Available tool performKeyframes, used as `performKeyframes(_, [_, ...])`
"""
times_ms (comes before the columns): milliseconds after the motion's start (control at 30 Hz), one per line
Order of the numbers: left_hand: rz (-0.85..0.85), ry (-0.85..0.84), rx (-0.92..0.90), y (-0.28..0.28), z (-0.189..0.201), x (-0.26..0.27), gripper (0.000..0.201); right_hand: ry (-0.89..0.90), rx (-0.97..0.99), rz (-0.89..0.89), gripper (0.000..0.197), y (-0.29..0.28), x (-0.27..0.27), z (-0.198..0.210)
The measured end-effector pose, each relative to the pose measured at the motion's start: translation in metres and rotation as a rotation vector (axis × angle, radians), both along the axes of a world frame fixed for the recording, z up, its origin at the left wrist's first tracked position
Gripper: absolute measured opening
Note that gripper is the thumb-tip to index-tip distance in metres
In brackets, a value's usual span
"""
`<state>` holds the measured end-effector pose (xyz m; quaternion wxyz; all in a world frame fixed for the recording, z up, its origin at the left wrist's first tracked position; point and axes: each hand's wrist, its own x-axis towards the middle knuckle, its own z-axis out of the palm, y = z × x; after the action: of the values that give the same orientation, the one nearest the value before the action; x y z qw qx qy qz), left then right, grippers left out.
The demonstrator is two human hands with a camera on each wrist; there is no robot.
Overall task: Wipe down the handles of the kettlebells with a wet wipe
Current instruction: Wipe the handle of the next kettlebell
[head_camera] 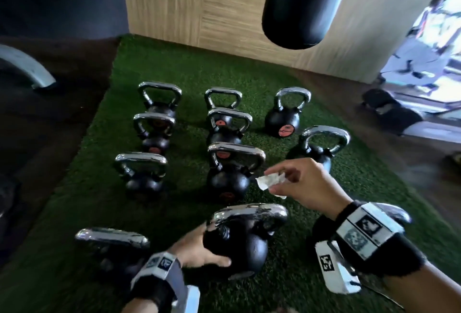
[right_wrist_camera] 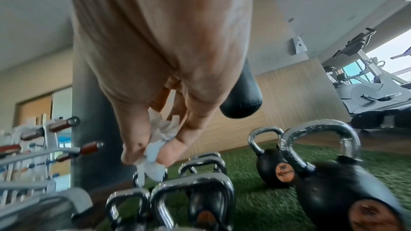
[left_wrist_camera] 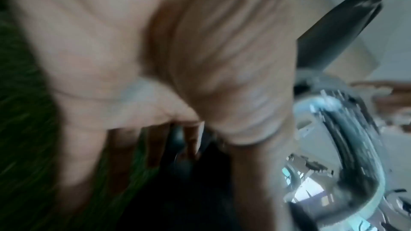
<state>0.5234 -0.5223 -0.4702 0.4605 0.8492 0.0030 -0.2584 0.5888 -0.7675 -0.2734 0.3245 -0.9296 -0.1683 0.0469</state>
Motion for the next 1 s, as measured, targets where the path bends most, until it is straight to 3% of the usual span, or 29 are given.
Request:
performKeyframes(133, [0.403,-0.031,-0.243,-0.049,-0.014,-0.026,0.098,0.043,-0.138,0.002,0.034,-0.004,-0.028,0.024])
performKeyframes(267, [0.574,-0.030,-0.232,-0.068,-0.029,-0.026,0.103,0.018,-0.194,0.031,0.035,-0.004,-0.030,0.013])
performKeyframes(367, [0.591,-0.053,-0.191,-0.070,-0.039,-0.023,0.106,-0.098,-0.178,0.071,0.034,-0.004,-0.028,-0.007])
performKeyframes(533, [0.599,-0.104,-0.189,-0.069,-0.045,-0.021,0.103,-0.213,0.013,0.140,0.031,-0.010,-0.029,-0.026])
performKeyframes(667, [0.588,-0.063,-0.110,-0.067,-0.042,-0.024,0.093,-0.205,0.109,0.151,0.029,-0.014,-0.027,-0.034])
performKeyframes(867, [0.570,0.011,0.095,-0.067,-0.035,-0.026,0.099,-0.179,0.184,0.208,0.030,-0.014,-0.020,-0.042])
performKeyframes(1000, [0.583,0.024,0.089,-0.072,-0.030,-0.029,0.097,-0.199,0.132,0.269,0.013,-0.016,-0.018,-0.050])
